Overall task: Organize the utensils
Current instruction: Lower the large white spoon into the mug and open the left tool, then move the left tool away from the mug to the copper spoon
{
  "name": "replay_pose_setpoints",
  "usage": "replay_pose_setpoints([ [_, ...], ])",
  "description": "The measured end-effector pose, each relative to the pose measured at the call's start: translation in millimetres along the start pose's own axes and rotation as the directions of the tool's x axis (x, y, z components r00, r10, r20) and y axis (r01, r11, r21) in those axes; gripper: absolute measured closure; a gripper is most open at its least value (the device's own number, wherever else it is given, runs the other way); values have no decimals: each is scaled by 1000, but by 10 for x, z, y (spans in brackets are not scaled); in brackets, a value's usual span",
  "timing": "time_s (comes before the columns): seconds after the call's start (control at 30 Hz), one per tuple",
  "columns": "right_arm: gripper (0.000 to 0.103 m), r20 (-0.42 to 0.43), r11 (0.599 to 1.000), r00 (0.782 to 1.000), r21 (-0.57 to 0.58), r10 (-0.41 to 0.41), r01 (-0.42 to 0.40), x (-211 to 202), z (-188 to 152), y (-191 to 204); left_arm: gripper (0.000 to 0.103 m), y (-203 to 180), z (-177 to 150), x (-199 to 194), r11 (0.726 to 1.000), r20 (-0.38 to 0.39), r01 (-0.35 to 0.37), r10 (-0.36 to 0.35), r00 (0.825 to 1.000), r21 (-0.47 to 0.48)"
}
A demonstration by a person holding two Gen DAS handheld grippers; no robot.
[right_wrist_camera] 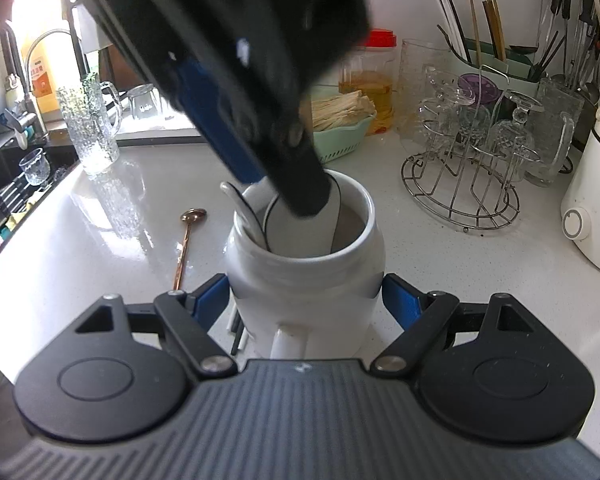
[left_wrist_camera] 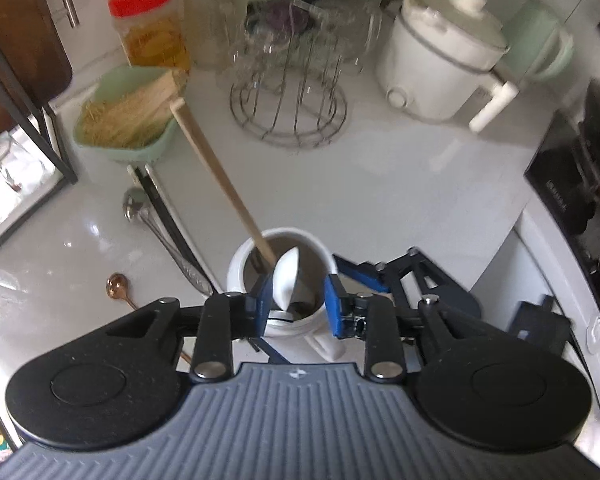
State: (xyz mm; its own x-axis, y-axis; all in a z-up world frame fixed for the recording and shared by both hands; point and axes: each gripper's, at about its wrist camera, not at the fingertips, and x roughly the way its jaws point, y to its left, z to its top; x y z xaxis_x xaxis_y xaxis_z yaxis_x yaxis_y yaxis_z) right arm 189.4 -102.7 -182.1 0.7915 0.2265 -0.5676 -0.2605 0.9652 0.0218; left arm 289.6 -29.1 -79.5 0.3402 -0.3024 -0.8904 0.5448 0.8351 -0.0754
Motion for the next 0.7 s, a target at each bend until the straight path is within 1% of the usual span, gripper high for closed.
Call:
replay_pose_setpoints([
  [0.1, 17, 3, 1000, 1000, -5, 4, -4, 3, -3, -1, 70, -26, -56, -194, 1000, 74, -12, 13, 997, -6],
  [0.2, 17, 5, 1000, 1000, -1, 5, -5, 0, -8, -3, 70, -9, -116, -367, 999, 146, -28, 33, 989, -35],
  [0.3, 17, 6, 1000, 1000, 5, 4, -4, 0, -10, 1, 70, 47, -181, -510, 996, 209, -37, 53, 976, -80],
  [0.43, 17, 3, 1000, 1000, 1, 6, -6, 3, -4, -2, 70, 131, -287, -682, 989, 280, -66, 102, 954, -135],
  [0.5, 17, 2, 1000, 1000, 1, 6, -6, 3, -1, -4, 69, 189, -344, -750, 984, 305, -74, 122, 944, -164],
  [0.6, 17, 1, 1000, 1000, 1, 6, -6, 3, 2, -4, 69, 301, -455, -823, 972, 334, -100, 169, 927, -214],
  [0.7, 17, -3, 1000, 1000, 1, 6, -6, 7, 8, -4, 69, 447, -575, -837, 959, 335, -99, 188, 923, -267],
])
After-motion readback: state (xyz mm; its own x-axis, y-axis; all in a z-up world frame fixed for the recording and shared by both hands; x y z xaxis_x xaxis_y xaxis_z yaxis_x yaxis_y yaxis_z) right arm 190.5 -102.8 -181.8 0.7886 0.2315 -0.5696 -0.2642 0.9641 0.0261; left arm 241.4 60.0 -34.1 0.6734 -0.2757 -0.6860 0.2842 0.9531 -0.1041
